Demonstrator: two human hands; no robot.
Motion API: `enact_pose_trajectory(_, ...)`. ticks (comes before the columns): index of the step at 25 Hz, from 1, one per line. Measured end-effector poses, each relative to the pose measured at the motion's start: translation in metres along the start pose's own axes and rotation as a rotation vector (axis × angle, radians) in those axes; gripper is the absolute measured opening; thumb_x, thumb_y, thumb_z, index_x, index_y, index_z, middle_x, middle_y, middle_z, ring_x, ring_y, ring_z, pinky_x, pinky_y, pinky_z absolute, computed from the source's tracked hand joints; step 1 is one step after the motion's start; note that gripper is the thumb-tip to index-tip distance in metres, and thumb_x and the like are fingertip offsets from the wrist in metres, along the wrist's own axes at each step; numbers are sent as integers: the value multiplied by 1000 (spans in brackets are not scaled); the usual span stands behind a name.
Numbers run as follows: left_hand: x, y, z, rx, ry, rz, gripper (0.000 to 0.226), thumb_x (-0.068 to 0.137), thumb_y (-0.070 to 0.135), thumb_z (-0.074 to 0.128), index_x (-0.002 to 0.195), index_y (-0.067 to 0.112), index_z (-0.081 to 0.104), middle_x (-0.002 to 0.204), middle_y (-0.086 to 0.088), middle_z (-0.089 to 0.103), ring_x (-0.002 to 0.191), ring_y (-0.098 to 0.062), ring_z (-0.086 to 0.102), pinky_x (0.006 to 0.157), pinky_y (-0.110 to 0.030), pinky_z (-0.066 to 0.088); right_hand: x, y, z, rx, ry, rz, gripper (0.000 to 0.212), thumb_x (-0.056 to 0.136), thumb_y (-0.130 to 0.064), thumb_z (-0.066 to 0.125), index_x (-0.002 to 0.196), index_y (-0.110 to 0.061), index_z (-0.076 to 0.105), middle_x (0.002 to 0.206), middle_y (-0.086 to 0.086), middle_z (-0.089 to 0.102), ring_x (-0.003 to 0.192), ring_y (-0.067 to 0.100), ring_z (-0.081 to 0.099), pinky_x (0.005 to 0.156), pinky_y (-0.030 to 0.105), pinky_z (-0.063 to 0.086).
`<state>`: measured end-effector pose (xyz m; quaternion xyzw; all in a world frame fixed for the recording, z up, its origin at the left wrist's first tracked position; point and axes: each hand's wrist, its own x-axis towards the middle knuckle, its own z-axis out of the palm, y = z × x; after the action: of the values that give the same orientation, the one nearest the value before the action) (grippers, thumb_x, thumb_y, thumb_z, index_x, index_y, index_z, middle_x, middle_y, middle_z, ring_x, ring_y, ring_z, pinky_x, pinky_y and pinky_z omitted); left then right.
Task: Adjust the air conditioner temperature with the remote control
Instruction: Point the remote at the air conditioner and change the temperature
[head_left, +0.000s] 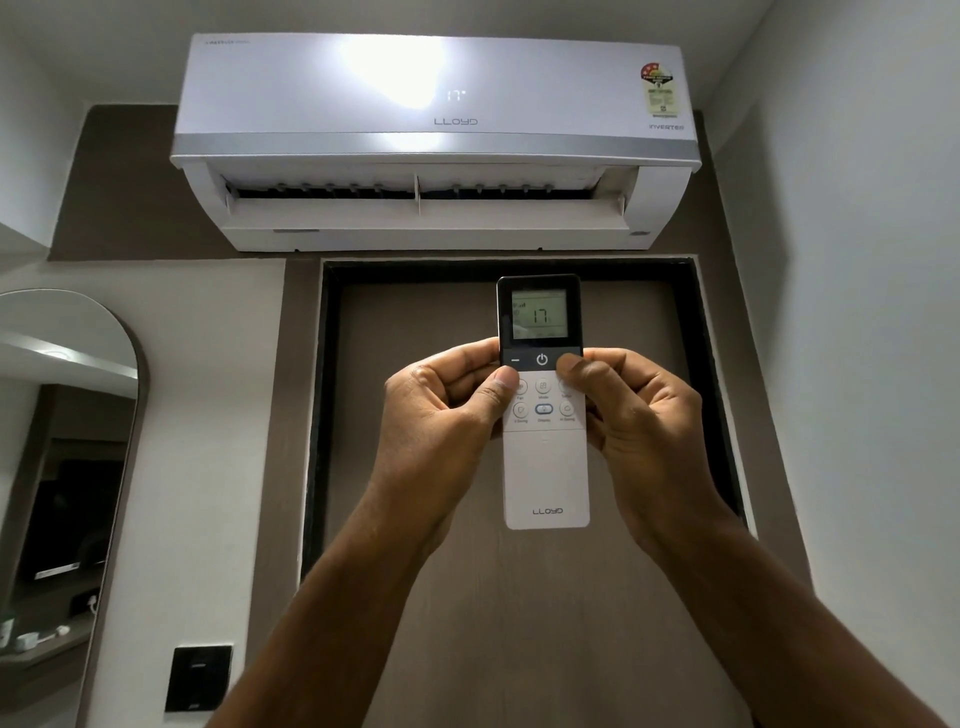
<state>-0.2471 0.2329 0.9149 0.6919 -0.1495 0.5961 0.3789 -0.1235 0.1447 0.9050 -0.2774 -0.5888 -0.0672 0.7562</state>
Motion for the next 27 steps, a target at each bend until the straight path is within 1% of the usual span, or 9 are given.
enact_pose_trajectory(4, 1, 2, -1, -18, -14, 0, 19, 81, 13, 63, 91, 29, 65, 79, 14, 77, 80, -11, 74, 61, -19, 57, 0, -2, 1, 32, -2, -6, 23, 71, -35, 64, 80, -13, 63, 70, -6, 76, 71, 18, 75, 61, 26, 61)
enact_pose_trajectory(9, -1, 5, 1, -32, -21, 2, 21, 71, 24, 64, 92, 28, 65, 79, 14, 77, 80, -11, 74, 61, -19, 57, -2, 0, -1, 48, -6, 25, 24, 69, -38, 64, 81, -17, 65, 73, -6, 77, 73, 19, 76, 64, 28, 61)
enact_pose_trajectory(13, -2, 3, -2, -37, -18, -5, 19, 78, 16, 63, 94, 28, 65, 80, 13, 77, 81, -12, 74, 62, -20, 58, -3, 2, 0, 58, -8, 25, 24, 68, -38, 65, 81, -17, 65, 72, -6, 78, 72, 18, 76, 63, 26, 61)
enact_pose_trajectory(17, 0, 3, -3, -25, -19, 4, 22, 72, 23, 63, 93, 28, 65, 79, 14, 77, 81, -11, 74, 62, -19, 57, -1, 2, 2, 57, -6, 15, 22, 69, -37, 65, 79, -17, 65, 71, -6, 77, 72, 18, 75, 63, 27, 61)
enact_pose_trajectory(21, 4, 2, 0, -23, -16, 9, 19, 78, 15, 63, 93, 27, 65, 77, 15, 77, 79, -9, 74, 60, -17, 56, 4, -1, -2, 52, -16, 10, 18, 70, -35, 64, 77, -19, 65, 72, -6, 78, 73, 18, 76, 64, 27, 61)
enact_pose_trajectory(24, 5, 3, 1, -7, -26, 24, 18, 76, 19, 64, 90, 30, 64, 75, 18, 76, 78, -7, 74, 59, -15, 55, 5, -1, -4, 47, -18, 10, 17, 71, -34, 64, 77, -18, 65, 73, -5, 78, 74, 19, 76, 65, 28, 62)
enact_pose_trajectory(27, 2, 2, 1, -2, -22, 9, 20, 80, 13, 63, 92, 29, 64, 76, 16, 76, 79, -7, 74, 60, -16, 56, 2, 1, -4, 34, -11, 19, 17, 73, -34, 64, 79, -18, 65, 74, -4, 78, 74, 19, 76, 64, 28, 62)
